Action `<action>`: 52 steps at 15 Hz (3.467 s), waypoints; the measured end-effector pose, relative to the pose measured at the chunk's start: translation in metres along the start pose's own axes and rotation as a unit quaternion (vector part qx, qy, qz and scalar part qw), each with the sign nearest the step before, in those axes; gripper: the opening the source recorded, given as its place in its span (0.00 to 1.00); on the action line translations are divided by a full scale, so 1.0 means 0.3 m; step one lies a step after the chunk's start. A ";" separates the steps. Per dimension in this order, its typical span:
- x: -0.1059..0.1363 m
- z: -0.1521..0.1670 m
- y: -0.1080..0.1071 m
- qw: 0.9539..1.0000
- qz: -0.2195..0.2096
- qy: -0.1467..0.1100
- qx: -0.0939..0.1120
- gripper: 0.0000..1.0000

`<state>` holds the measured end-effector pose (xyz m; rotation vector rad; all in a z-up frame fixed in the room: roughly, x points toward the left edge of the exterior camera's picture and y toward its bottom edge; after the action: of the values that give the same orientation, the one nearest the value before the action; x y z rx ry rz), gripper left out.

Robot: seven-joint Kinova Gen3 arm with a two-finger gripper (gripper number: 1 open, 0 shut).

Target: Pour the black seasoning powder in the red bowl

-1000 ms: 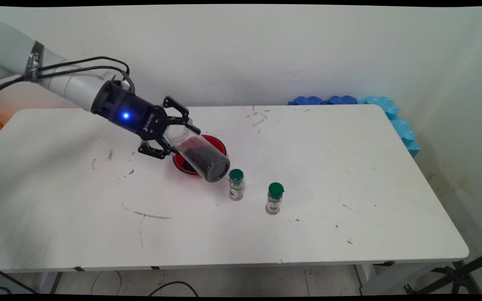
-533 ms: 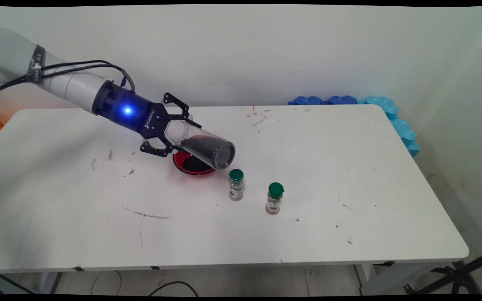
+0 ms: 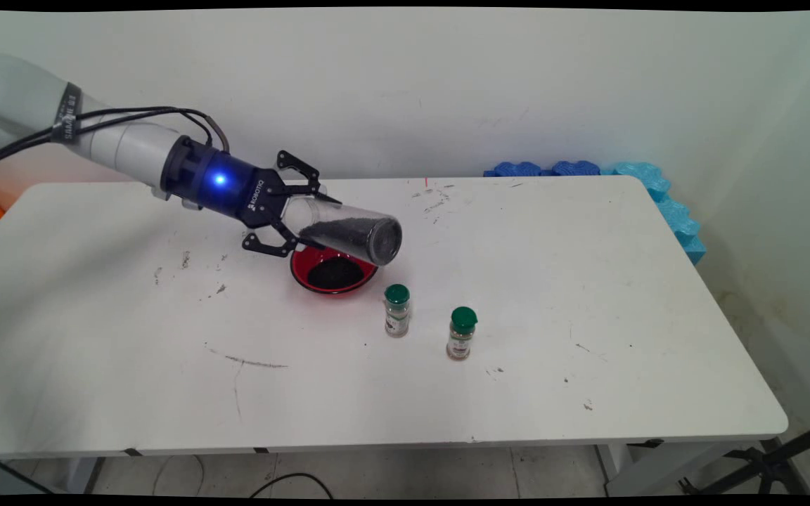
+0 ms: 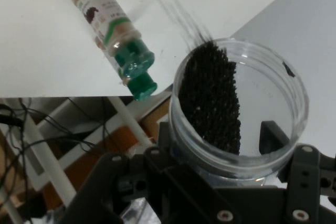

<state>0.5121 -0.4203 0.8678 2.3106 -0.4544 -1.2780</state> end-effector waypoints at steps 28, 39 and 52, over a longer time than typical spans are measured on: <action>0.043 0.129 0.011 0.996 -0.062 -0.025 -0.052 0.00; 0.039 0.133 0.053 0.993 0.113 0.006 -0.037 0.00; -0.036 0.097 0.131 0.923 0.381 0.047 -0.022 0.00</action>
<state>0.4790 -0.4548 0.8830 1.8306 -1.1331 -0.7681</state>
